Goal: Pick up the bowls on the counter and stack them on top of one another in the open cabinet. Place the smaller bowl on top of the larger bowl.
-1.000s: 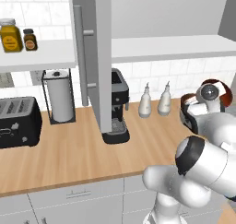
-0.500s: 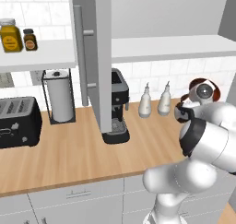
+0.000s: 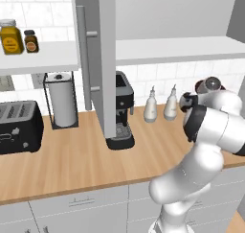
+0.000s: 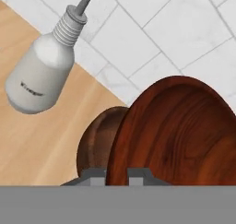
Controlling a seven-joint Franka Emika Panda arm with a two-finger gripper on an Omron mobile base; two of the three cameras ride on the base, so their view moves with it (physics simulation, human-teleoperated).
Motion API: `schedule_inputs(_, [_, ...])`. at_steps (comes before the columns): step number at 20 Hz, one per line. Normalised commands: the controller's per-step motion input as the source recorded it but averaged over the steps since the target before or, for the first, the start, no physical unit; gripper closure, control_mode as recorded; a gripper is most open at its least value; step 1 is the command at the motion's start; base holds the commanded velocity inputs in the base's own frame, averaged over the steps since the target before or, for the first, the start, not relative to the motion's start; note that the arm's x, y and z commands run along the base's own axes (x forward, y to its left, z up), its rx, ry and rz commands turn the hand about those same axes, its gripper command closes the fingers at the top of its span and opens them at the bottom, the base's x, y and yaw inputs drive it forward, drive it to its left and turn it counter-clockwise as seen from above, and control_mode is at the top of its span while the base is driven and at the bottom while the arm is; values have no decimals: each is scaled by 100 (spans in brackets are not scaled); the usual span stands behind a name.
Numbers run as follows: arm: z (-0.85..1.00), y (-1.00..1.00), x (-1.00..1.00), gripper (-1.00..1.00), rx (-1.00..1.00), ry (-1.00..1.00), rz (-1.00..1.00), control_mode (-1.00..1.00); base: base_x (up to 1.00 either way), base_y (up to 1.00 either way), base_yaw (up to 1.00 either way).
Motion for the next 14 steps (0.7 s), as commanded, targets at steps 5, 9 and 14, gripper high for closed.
schedule_inputs(5, [-42, -46, 20, 100, -5, 4, 11, -100, 0, 0, 0])
schedule_inputs(9, [-29, -11, 11, 100, -6, 8, 5, -100, 0, 0, 0])
schedule_inputs(14, [-36, -24, 15, 100, -7, 16, 3, -100, 0, 0, 0])
